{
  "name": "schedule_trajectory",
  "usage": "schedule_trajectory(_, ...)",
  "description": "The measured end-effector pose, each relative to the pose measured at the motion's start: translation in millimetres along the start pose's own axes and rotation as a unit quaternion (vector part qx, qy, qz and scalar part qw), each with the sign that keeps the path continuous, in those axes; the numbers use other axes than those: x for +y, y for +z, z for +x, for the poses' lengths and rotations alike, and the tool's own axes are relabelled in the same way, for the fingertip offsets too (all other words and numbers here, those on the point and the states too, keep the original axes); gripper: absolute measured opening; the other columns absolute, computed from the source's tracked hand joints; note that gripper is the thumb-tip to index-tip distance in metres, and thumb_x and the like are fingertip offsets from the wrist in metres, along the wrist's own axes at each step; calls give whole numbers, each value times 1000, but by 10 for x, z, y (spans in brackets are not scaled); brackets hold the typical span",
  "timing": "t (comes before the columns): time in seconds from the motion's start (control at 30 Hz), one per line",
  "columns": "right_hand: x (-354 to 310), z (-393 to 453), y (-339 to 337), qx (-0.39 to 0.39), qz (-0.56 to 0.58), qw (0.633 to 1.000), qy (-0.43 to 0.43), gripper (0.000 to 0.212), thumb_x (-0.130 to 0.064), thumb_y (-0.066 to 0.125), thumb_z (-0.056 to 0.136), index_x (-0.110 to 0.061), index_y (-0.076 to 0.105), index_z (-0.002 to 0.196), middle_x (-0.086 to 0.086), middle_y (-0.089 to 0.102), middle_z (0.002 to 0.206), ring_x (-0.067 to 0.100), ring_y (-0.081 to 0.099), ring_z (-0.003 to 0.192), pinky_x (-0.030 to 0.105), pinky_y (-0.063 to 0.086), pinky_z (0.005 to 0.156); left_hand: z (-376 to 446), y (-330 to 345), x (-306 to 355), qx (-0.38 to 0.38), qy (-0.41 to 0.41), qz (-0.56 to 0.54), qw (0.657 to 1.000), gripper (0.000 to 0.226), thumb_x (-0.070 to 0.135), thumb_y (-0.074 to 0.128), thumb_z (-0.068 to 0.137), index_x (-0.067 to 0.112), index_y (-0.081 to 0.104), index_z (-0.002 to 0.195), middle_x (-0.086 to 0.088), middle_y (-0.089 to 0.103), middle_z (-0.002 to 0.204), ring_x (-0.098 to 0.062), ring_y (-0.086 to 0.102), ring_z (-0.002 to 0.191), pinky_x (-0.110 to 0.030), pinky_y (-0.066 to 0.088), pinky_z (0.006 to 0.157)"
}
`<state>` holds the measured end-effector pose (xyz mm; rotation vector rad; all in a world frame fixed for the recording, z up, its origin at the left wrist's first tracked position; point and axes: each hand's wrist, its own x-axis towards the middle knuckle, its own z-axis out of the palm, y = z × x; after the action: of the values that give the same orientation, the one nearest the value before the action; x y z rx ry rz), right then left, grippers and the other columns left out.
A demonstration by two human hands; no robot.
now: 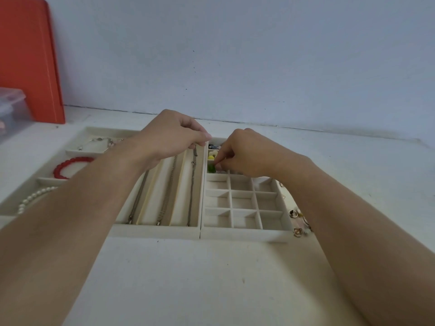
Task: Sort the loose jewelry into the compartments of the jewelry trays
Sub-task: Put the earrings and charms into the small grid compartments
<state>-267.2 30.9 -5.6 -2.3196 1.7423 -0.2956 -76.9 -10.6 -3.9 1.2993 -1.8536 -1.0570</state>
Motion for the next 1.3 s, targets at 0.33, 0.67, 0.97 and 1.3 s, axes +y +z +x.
schedule_trajectory(0.33, 22, -142, -356, 54, 38, 998, 19, 11, -32, 72, 91, -34, 81, 96, -15, 70, 80, -8, 61, 60, 12, 45, 56, -20, 31, 10, 24, 6, 0, 1000, 7, 27, 80, 83, 24, 78, 77, 7, 76, 76, 4, 61, 60, -20, 45, 65)
schedule_trajectory(0.67, 650, -886, -660, 97, 73, 987, 101, 8, -33, 77, 88, -40, 75, 92, -17, 67, 81, 3, 61, 69, 14, 41, 57, -261, 524, 366, -30, 106, 31, 993, 8, 28, 81, 83, 29, 77, 76, 13, 73, 71, 4, 61, 60, -11, 45, 57)
schedule_trajectory(0.97, 957, -1081, -134, 57, 71, 984, 150, 28, -38, 73, 90, -35, 72, 118, -14, 62, 101, 7, 59, 87, 24, 44, 77, -163, 1088, 722, -89, 112, 105, 984, 8, 20, 80, 84, 26, 76, 87, 7, 75, 85, -5, 67, 78, -20, 51, 75)
schedule_trajectory(1.3, 871, -1064, -84, 36, 22, 989, 145, 15, -27, 65, 95, -24, 73, 107, -2, 59, 112, 12, 52, 89, 28, 44, 79, -65, 1075, 727, -53, 93, 121, 987, 6, 22, 77, 86, 26, 75, 90, 8, 73, 87, -6, 68, 83, -19, 47, 66)
